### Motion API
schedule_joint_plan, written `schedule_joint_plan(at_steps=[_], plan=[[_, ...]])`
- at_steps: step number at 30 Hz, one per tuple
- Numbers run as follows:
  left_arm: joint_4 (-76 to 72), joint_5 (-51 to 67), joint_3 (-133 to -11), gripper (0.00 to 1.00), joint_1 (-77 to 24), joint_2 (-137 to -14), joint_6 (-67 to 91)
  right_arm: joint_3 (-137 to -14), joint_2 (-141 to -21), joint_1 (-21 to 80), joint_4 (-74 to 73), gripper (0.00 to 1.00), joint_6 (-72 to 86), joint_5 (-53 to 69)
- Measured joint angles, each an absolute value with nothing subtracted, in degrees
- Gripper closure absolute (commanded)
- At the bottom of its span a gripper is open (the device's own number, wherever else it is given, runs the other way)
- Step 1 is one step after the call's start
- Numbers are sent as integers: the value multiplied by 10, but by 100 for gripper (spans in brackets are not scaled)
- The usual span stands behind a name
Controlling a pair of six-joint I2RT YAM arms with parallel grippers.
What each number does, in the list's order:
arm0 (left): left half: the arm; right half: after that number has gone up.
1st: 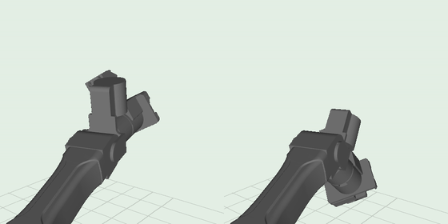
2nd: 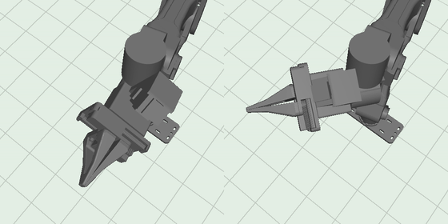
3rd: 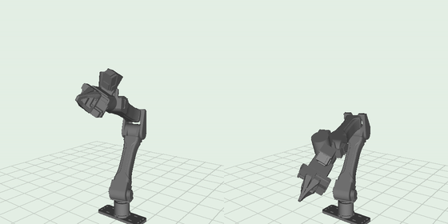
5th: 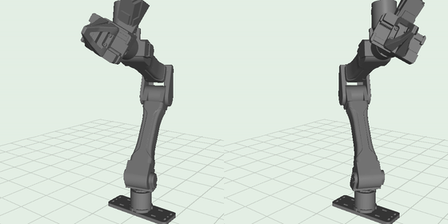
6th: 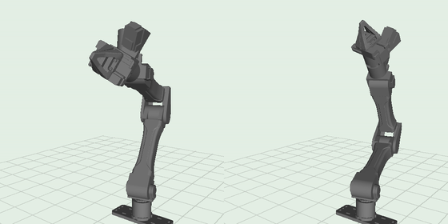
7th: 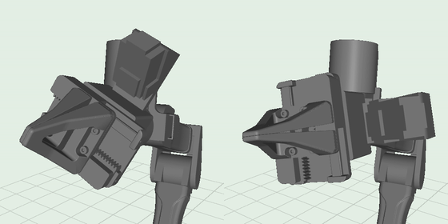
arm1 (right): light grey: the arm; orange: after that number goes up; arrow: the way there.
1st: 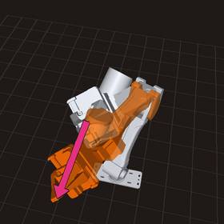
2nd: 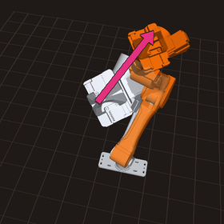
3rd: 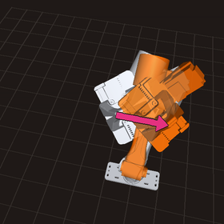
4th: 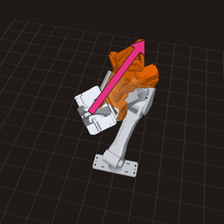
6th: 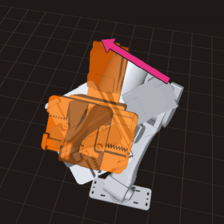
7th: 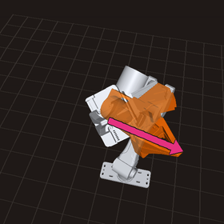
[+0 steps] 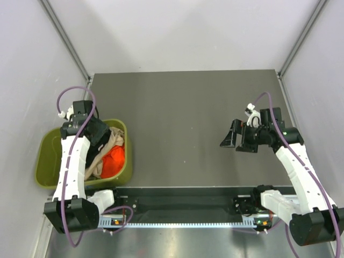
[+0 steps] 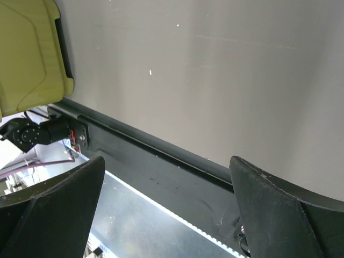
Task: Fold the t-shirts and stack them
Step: Grab the tshirt from the pile
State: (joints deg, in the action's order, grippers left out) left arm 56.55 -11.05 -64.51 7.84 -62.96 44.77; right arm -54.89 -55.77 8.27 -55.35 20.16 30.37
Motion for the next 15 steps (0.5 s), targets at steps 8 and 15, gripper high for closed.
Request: schedule_joint_plan(at_steps=[8,15], plan=[[538,-109,-630,49,83,-646,456,-549,-552,87,-557,0,196,307],[528,-93,-609,81,85,-650,474,-549,-550,95,-560,0,191,305]])
